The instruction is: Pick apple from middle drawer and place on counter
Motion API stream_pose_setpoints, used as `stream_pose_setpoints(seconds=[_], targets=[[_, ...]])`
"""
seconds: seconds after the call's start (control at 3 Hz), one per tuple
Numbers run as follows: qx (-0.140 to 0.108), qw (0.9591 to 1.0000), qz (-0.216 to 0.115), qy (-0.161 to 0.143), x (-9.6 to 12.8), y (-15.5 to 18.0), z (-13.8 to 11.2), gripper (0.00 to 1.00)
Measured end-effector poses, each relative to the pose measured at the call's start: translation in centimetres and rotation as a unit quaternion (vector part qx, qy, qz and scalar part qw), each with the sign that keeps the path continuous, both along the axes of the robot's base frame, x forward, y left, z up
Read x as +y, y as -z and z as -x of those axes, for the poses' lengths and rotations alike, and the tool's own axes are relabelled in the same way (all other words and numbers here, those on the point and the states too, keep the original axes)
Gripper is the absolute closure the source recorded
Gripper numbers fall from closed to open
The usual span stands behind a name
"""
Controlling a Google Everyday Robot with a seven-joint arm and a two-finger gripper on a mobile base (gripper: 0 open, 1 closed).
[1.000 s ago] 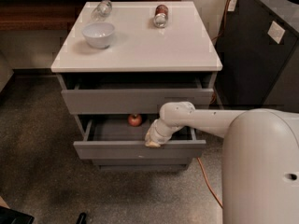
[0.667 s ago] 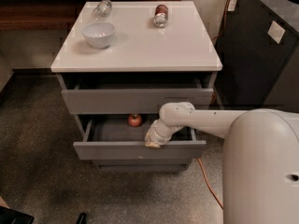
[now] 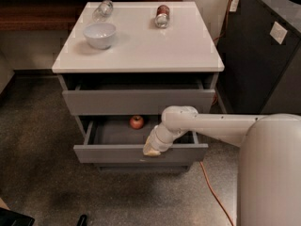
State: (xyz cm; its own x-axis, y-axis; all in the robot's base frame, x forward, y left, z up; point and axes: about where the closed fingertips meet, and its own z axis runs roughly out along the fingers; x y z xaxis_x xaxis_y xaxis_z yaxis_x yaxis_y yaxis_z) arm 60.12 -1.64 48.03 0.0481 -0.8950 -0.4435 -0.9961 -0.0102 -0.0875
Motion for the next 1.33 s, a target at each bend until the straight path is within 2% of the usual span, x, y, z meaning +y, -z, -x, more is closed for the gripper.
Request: stream_pose_setpoints(seconds=[0.33,0.67,1.0,1.33], targets=[[0.008,0.9997,-0.023,-0.006,0.4,-1.8,2.2,0.66],[-0.004,0.9994,-0.035,0.003,0.1,-3.7,2.8,0.42],[-0.004,0.9993,-0.036,0.004,0.1,-3.8,2.9,0.18],[-0.001,0.9993,-0.037,0.004,0.2,-3.6,2.9,0.02]])
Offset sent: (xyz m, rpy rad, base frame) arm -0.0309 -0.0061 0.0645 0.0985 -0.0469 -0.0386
